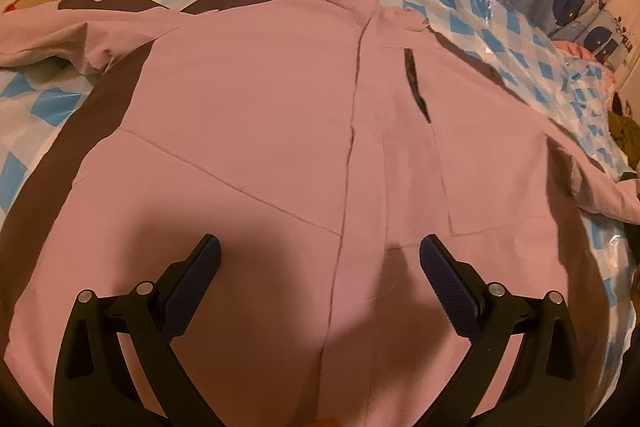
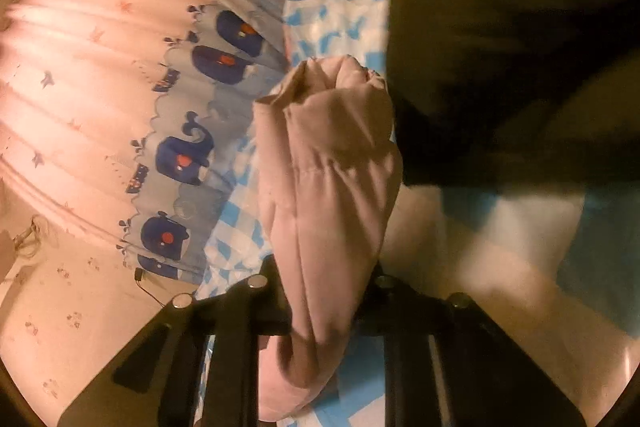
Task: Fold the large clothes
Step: 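Grasp the pink jacket sleeve cuff with the right gripper and lift it, then carry the sleeve across the jacket body with the right gripper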
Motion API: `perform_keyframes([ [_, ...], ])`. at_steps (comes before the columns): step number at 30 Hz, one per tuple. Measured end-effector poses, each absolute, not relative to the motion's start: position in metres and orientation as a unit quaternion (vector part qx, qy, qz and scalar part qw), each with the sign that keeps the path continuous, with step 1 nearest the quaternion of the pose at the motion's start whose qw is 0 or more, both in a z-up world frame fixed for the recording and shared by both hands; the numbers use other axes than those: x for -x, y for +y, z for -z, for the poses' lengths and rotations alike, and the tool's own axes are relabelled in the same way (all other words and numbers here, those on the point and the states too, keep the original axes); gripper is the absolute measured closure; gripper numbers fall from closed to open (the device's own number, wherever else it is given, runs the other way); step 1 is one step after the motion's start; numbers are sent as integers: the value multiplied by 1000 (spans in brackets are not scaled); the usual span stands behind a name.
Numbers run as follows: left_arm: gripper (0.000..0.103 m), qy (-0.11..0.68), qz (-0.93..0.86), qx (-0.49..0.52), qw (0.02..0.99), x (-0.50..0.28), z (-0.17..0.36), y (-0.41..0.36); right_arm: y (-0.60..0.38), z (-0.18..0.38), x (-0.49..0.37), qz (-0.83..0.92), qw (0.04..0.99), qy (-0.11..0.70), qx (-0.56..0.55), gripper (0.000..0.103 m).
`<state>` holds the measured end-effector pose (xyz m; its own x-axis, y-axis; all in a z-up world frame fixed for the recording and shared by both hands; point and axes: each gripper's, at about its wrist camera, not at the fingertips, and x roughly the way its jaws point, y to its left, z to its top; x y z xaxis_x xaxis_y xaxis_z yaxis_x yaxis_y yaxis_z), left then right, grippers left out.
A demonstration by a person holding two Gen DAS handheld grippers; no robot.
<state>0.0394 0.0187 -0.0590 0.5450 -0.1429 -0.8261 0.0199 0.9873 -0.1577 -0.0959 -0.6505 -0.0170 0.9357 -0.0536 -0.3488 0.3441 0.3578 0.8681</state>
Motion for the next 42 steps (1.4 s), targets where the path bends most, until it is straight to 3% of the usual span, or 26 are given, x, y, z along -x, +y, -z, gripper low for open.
perform_keyframes([
  [4, 7, 464, 50, 81, 881, -37, 51, 25, -643, -15, 103, 114, 828, 104, -540, 84],
  [11, 7, 444, 29, 149, 883, -41, 39, 61, -563, -117, 32, 28, 879, 81, -470, 84],
  [18, 7, 401, -19, 199, 894, -40, 22, 104, -395, -185, -72, -92, 912, 108, -385, 84],
  [23, 7, 361, -53, 224, 904, -34, 6, 131, -265, -197, -133, -169, 917, 139, -333, 84],
  [29, 7, 332, -76, 273, 900, -23, 1, 166, -121, -167, -183, -237, 905, 193, -296, 84],
  [36, 7, 311, -96, 326, 888, -16, 2, 200, -9, -47, -213, -250, 880, 310, -260, 81],
  [38, 7, 308, -99, 331, 887, -16, 3, 203, 7, -8, -216, -237, 871, 351, -248, 74],
  [40, 7, 310, -98, 329, 887, -17, 5, 203, 14, 22, -223, -229, 852, 402, -247, 56],
  [42, 7, 314, -96, 322, 888, -20, 6, 200, 15, 37, -223, -222, 841, 430, -244, 54],
])
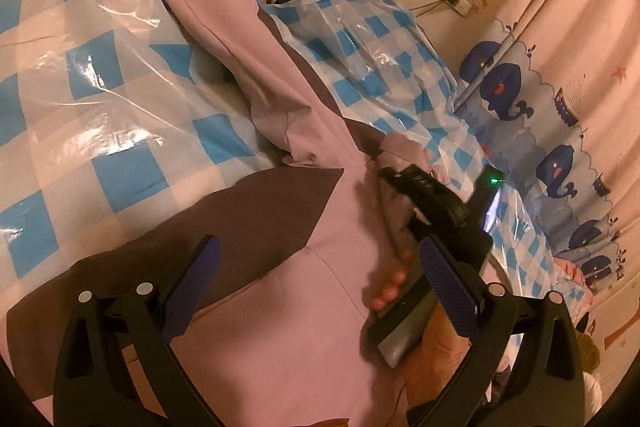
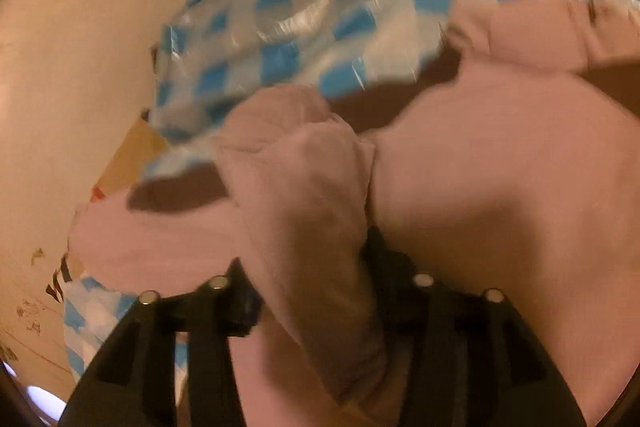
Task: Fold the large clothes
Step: 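Carry the sleeve across the jacket body with the right gripper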
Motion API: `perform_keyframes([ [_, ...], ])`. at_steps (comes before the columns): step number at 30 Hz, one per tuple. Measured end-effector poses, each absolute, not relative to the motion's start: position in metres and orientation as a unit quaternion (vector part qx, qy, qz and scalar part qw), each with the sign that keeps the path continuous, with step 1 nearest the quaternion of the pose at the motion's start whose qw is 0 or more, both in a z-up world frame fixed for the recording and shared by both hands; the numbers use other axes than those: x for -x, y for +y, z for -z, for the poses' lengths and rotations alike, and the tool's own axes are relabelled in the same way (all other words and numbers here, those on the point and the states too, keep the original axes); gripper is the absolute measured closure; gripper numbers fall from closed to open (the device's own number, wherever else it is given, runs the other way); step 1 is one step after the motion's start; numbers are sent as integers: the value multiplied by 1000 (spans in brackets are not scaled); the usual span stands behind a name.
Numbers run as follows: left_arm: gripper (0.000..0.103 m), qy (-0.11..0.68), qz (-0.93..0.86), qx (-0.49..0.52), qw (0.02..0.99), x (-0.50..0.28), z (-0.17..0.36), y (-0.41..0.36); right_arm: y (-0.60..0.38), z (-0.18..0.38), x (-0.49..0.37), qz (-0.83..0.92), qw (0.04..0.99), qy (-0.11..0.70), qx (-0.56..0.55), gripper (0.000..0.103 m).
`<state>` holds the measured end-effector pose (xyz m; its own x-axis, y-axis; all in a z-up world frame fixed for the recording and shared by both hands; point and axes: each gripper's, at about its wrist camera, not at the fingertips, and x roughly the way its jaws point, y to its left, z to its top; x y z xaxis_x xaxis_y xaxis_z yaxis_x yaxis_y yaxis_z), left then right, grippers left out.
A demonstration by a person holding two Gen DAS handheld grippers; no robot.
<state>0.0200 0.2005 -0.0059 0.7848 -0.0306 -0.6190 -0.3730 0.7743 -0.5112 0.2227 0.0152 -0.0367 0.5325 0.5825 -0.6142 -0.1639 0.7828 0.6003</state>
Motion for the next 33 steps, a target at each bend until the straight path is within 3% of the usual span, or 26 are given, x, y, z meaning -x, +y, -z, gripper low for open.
perform_keyframes([
  [1, 7, 316, -96, 317, 889, -21, 6, 199, 16, 33, -219, -225, 841, 432, -237, 41],
  [3, 7, 319, -97, 311, 890, -22, 7, 197, 14, 13, -212, -257, 834, 430, -230, 25],
  [6, 7, 326, -96, 307, 889, -23, 8, 195, 6, -35, -183, -304, 851, 386, -184, 20],
  [10, 7, 332, -98, 301, 889, -23, 10, 192, -27, -82, -153, -258, 910, 308, -105, 18],
  [13, 7, 334, -98, 295, 890, -24, 10, 191, -68, -75, -161, -111, 942, 310, -64, 18],
  [16, 7, 339, -99, 291, 889, -25, 12, 188, -122, -31, -172, 2, 934, 350, -78, 18],
  [18, 7, 348, -110, 277, 889, -28, 14, 185, -138, 31, -194, 25, 891, 450, -62, 17],
  [21, 7, 367, -113, 263, 885, -33, 20, 181, -134, 45, -201, 10, 875, 484, -25, 17],
  [25, 7, 375, -115, 262, 882, -33, 21, 179, -115, -13, -188, -32, 924, 375, -68, 17],
  [28, 7, 371, -115, 262, 883, -32, 20, 177, -66, -29, -206, -78, 923, 373, -41, 14],
  [30, 7, 371, -111, 263, 884, -32, 20, 177, -34, -17, -223, -87, 918, 387, -25, 12],
  [33, 7, 369, -108, 262, 885, -32, 20, 176, 20, 58, -251, -69, 862, 499, 62, 10],
])
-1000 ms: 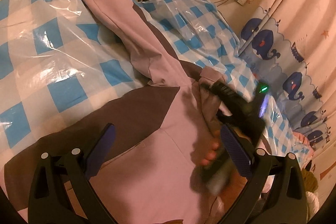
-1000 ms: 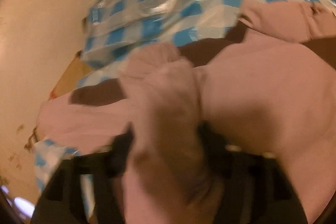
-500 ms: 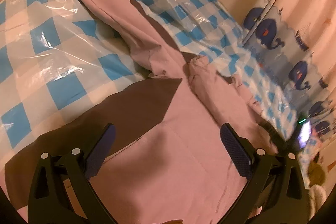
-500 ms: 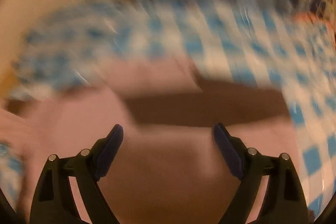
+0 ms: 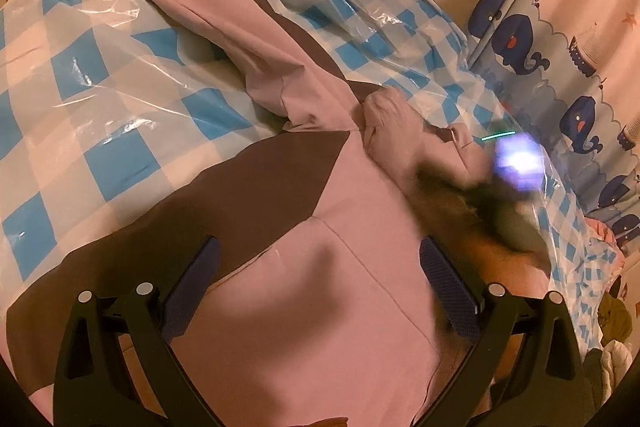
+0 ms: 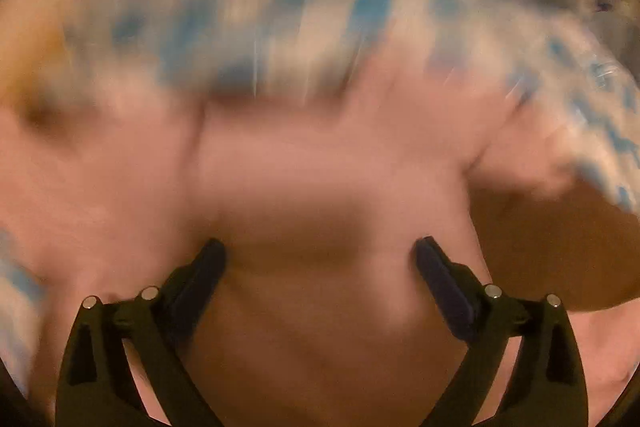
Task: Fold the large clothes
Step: 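Carry the sleeve across the jacket body with the right gripper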
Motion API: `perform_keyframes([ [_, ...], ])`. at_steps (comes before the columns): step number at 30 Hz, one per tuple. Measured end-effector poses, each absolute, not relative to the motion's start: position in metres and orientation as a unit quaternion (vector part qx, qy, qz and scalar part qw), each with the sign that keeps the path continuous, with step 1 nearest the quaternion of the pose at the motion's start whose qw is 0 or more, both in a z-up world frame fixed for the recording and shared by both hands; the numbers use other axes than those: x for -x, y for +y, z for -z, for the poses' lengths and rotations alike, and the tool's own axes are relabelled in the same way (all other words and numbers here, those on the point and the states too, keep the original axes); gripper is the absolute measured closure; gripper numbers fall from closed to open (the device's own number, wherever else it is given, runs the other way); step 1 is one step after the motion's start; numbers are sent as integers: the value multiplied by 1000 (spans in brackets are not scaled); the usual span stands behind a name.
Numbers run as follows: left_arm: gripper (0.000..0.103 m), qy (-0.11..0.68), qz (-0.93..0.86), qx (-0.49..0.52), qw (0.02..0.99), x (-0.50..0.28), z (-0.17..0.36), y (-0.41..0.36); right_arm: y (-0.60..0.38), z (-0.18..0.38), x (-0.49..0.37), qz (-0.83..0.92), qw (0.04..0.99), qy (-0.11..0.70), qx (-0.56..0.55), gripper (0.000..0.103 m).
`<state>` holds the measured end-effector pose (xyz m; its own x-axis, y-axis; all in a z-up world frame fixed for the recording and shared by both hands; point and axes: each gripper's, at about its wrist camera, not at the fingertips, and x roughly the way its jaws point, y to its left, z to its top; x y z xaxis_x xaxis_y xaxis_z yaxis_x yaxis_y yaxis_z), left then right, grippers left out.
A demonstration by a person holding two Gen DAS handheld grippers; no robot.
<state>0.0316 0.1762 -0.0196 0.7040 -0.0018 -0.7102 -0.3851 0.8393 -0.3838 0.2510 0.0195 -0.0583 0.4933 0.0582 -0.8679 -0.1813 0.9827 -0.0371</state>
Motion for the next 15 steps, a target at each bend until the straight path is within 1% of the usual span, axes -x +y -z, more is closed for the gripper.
perform_keyframes([
  [1, 7, 371, -107, 261, 885, -32, 20, 176, 27, 62, -250, -64, 864, 492, 83, 10],
  [2, 7, 375, -104, 262, 883, -32, 21, 177, 26, 56, -251, -68, 863, 495, 80, 10],
  [4, 7, 380, -101, 269, 879, -32, 22, 178, 10, 36, -249, -112, 857, 501, 40, 11],
  [5, 7, 381, -99, 270, 879, -32, 22, 178, -5, 23, -243, -117, 866, 486, 22, 11],
  [7, 7, 379, -98, 268, 880, -31, 20, 177, -53, -9, -218, -91, 896, 435, -4, 11],
  [9, 7, 373, -98, 266, 883, -31, 18, 176, -111, -27, -188, -37, 912, 407, -22, 11],
  [10, 7, 371, -98, 261, 886, -31, 16, 174, -142, -26, -173, -9, 916, 401, -32, 11],
  [11, 7, 370, -98, 257, 887, -31, 16, 172, -165, -21, -162, 13, 915, 401, -44, 11],
  [12, 7, 370, -98, 255, 888, -31, 16, 170, -202, -1, -151, 49, 905, 417, -70, 10],
  [13, 7, 370, -96, 252, 889, -31, 16, 167, -220, 21, -150, 63, 889, 447, -79, 10],
  [14, 7, 371, -94, 247, 890, -32, 16, 164, -235, 55, -148, 48, 864, 495, -80, 10],
  [15, 7, 373, -94, 240, 891, -32, 16, 162, -247, 70, -147, 22, 858, 505, -91, 10],
])
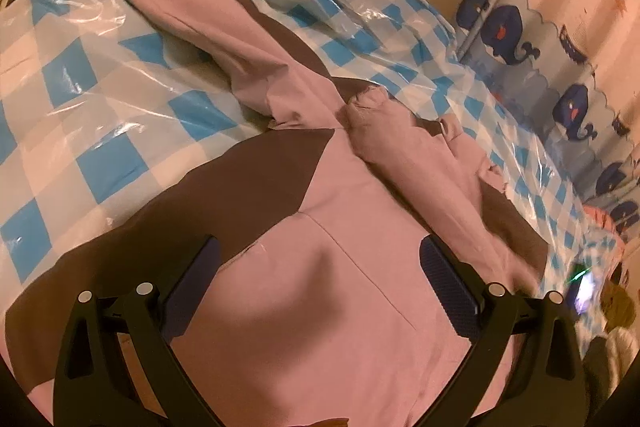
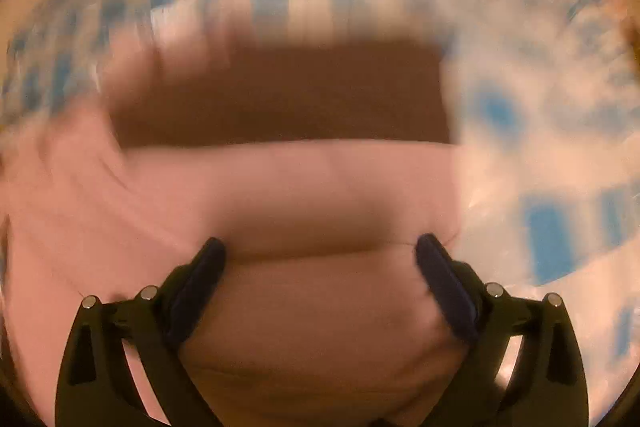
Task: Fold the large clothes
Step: 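Carry the sleeve across the jacket body with the right gripper, then lay the sleeve on the jacket and open the right gripper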
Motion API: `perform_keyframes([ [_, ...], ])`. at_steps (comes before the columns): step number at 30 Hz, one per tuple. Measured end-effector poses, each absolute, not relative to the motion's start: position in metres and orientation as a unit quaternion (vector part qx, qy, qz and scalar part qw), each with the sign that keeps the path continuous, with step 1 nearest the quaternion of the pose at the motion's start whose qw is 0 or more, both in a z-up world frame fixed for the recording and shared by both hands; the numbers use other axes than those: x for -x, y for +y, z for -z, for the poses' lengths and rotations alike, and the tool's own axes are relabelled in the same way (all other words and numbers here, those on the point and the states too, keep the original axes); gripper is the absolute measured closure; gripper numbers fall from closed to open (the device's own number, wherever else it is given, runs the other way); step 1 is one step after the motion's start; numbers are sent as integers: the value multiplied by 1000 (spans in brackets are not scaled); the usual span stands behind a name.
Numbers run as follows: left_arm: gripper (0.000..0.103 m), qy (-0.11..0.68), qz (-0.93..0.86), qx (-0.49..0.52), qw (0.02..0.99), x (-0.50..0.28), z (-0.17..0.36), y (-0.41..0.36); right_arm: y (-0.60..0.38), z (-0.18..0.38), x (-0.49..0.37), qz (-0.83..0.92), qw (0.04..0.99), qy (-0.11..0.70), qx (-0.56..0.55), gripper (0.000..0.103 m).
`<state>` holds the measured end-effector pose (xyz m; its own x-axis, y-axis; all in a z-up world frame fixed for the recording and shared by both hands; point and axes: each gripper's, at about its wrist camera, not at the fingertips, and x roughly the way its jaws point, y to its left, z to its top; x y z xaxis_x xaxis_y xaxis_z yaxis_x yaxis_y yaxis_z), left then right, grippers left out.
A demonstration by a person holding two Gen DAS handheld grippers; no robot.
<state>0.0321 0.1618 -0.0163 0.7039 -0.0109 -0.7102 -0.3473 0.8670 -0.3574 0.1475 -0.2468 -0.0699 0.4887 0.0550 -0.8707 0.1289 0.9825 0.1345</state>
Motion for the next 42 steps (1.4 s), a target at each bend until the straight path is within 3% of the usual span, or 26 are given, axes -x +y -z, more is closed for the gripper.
perform_keyframes([
  [2, 7, 377, -96, 227, 893, -33, 17, 157, -253, 53, -149, 31, 858, 502, -101, 11],
  [6, 7, 378, -90, 225, 894, -34, 16, 155, -236, -8, -149, 16, 902, 408, -142, 8],
  [9, 7, 363, -96, 229, 898, -30, 11, 159, -176, -25, -176, -72, 906, 400, -122, 8],
  [11, 7, 361, -102, 230, 898, -29, 11, 162, -109, -34, -185, -82, 918, 385, -51, 8],
  [20, 7, 370, -98, 262, 886, -29, 15, 177, 47, 3, -186, -199, 898, 373, 123, 8],
  [21, 7, 369, -99, 263, 886, -28, 14, 178, 52, 10, -189, -193, 895, 380, 134, 13],
  [22, 7, 368, -100, 264, 886, -28, 14, 179, 62, 18, -205, -191, 887, 394, 146, 43],
  [24, 7, 368, -102, 268, 885, -28, 15, 181, 65, 26, -220, -188, 874, 426, 136, 73],
  [27, 7, 369, -97, 275, 883, -28, 15, 183, 62, 12, -210, -216, 878, 411, 117, 83],
  [30, 7, 362, -97, 277, 885, -26, 12, 183, 65, 4, -178, -255, 877, 383, 136, 82],
  [33, 7, 366, -99, 268, 886, -27, 13, 178, 75, 34, -191, -240, 851, 442, 151, 57],
  [35, 7, 373, -100, 266, 883, -29, 16, 178, 64, 32, -199, -244, 847, 462, 101, 54],
  [36, 7, 375, -100, 268, 882, -29, 17, 179, 55, 21, -197, -252, 852, 453, 67, 46],
  [40, 7, 365, -101, 265, 887, -29, 12, 178, 9, -17, -179, -246, 898, 364, -8, 30],
  [42, 7, 365, -100, 261, 888, -29, 12, 176, -8, 14, -201, -186, 891, 414, -21, 30],
])
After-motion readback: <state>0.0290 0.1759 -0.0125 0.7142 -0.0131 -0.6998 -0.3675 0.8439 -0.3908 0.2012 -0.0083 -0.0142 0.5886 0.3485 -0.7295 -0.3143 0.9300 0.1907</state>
